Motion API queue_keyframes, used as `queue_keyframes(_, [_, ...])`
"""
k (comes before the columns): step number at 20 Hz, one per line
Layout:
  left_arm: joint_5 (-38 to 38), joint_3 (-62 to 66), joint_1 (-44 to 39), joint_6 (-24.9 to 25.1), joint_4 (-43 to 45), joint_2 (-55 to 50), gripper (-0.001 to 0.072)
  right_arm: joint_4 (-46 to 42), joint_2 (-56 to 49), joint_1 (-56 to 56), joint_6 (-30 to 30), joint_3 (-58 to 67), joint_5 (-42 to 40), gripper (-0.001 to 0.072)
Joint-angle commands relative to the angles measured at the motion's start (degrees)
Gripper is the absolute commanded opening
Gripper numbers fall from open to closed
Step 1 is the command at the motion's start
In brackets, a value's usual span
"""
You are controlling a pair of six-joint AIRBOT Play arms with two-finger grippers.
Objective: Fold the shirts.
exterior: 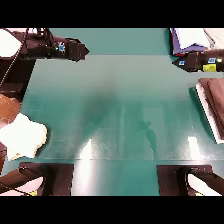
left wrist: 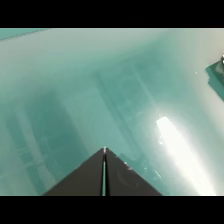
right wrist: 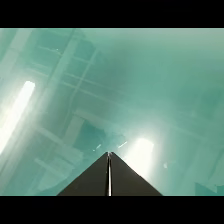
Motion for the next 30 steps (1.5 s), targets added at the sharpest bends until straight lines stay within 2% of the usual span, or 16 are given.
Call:
queue_keyframes(1, [0.35, 0.02, 0.02, 0.02, 0.02, 0.0, 0.0028, 0.02, 0.0, 0.07, 0.02, 0.07, -0.02, 0.0017])
queue_keyframes(11, [0.35, 0.02, 0.02, 0.02, 0.02, 0.0, 0.0028, 0.02, -0.02, 0.07, 0.02, -0.02, 1.27, 0.0017])
queue_keyframes(15, [3.69, 0.17, 0.42, 0.09, -0.26, 0.17, 0.0028, 0.04, 0.0, 0.07, 0.02, -0.02, 3.67, 0.0017])
queue_keyframes(19, [-12.46, 1.42, 8.59, 0.04, 5.05, 4.72, 0.0028, 0.07, 0.0, 0.07, 0.02, -0.02, 4.59, 0.0017])
queue_keyframes(21, [-20.96, 0.02, 14.71, 0.02, 11.39, 9.11, 0.0028, 0.07, 0.0, 0.07, 0.02, -0.02, 5.07, 0.0017])
queue_keyframes(25, [-34.64, -11.45, 24.37, -0.04, 27.45, 17.64, 0.003, 0.07, 0.0, 0.07, 0.02, -0.04, 5.07, 0.0017])
queue_keyframes(26, [-36.0, -15.23, 26.25, -0.09, 29.53, 18.73, 0.0032, 0.07, 0.0, 0.07, 0.02, -0.02, 5.03, 0.0017])
queue_keyframes(27, [-36.06, -19.61, 28.02, -0.28, 30.42, 19.76, 0.0231, 0.09, -0.02, 0.07, 0.02, -0.04, 4.94, 0.0017])
queue_keyframes(28, [-35.56, -23.87, 29.24, -0.79, 30.47, 20.31, 0.0559, 0.07, 0.0, 0.13, 0.02, -0.02, 4.96, 0.0017])
queue_keyframes(29, [-34.91, -28.41, 30.01, -1.03, 30.53, 20.28, 0.0693, 0.07, 0.0, 0.17, 0.02, -0.04, 4.96, 0.0017])
queue_keyframes(30, [-33.68, -32.76, 30.51, -0.98, 30.58, 20.22, 0.0644, 0.07, 0.0, 0.17, 0.02, -0.04, 4.98, 0.0017])
